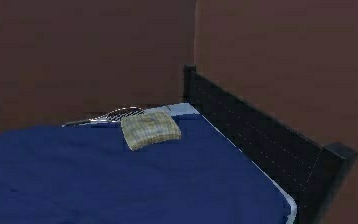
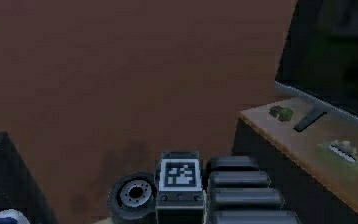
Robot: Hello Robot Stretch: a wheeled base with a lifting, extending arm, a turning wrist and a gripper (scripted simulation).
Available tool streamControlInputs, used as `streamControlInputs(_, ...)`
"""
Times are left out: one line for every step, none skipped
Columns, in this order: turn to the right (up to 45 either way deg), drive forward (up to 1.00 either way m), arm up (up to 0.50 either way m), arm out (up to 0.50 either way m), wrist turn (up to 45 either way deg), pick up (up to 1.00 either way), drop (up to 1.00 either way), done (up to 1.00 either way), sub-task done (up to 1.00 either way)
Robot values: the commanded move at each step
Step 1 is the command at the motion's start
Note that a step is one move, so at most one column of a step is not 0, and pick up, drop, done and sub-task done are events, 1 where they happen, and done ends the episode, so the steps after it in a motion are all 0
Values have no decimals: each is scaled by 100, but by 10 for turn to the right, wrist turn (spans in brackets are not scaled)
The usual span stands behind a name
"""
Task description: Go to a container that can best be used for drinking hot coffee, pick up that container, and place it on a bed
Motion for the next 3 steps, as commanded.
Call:
streamControlInputs(-390,0,0,0,0,0,0,0,0)
streamControlInputs(-120,0,0,0,0,0,0,0,0)
streamControlInputs(0,15,0,0,0,0,0,0,0)
